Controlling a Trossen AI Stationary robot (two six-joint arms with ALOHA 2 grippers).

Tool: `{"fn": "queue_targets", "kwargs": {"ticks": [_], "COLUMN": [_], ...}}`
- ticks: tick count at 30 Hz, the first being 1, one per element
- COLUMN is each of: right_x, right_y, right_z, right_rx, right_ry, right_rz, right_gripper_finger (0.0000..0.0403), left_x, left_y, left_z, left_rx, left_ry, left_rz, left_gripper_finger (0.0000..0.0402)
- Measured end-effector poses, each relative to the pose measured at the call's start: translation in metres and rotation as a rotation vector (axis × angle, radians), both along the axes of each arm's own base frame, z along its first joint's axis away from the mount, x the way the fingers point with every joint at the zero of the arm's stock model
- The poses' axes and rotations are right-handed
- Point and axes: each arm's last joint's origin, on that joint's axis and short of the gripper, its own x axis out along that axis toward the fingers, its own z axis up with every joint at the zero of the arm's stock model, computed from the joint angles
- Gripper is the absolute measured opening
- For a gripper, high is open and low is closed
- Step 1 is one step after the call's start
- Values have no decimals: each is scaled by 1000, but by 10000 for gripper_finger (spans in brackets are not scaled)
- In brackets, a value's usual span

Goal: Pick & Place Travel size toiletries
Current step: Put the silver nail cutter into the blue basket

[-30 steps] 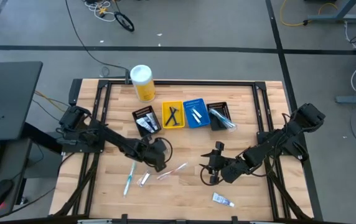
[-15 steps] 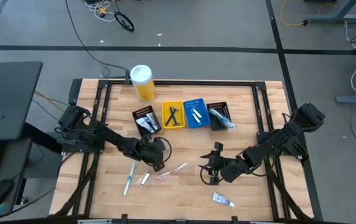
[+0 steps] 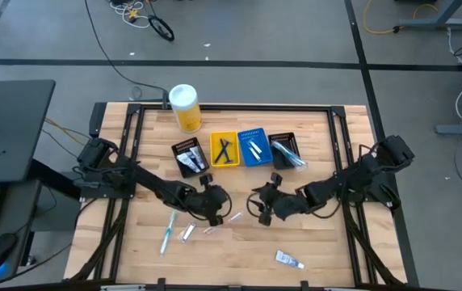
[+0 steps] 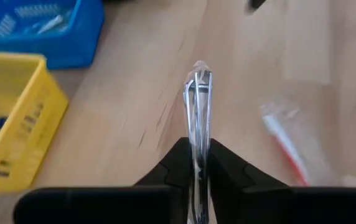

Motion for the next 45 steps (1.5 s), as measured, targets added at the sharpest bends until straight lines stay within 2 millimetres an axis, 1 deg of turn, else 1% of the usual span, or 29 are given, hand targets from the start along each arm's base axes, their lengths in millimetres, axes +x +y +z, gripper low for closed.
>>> {"fn": "queue_targets", "kwargs": {"ticks": [4,7,12,16,20,23,31,34,45], "right_x": [7,12,16,17,17,17,17,17,16], "right_y": [-8,-9,-9,-9,-10,-11,-11,-11,-11], "right_z": [2,6,13,14,14,14,14,14,13], "right_rx": [39,38,-6,-67,-86,-114,-135,-135,-141], "right_ry": [0,-28,-86,-84,-81,-81,-82,-82,-69], "right_rz": [95,184,264,296,291,267,274,272,240], "right_gripper_finger": [188,188,188,188,181,168,94,74,67], "left_x": [6,9,10,13,15,15,15,16,18], "left_y": [-3,-4,-5,-5,-6,-6,-5,-5,5], "left_z": [7,10,12,16,19,20,20,20,20], "left_rx": [19,24,39,53,67,66,82,84,83], "left_ry": [-56,-82,-103,-137,-171,-180,-183,-183,-177], "left_rz": [-59,-92,-112,-125,-143,-144,-122,-118,-98], "left_gripper_finger": [37,43,41,38,42,41,47,48,55]}}
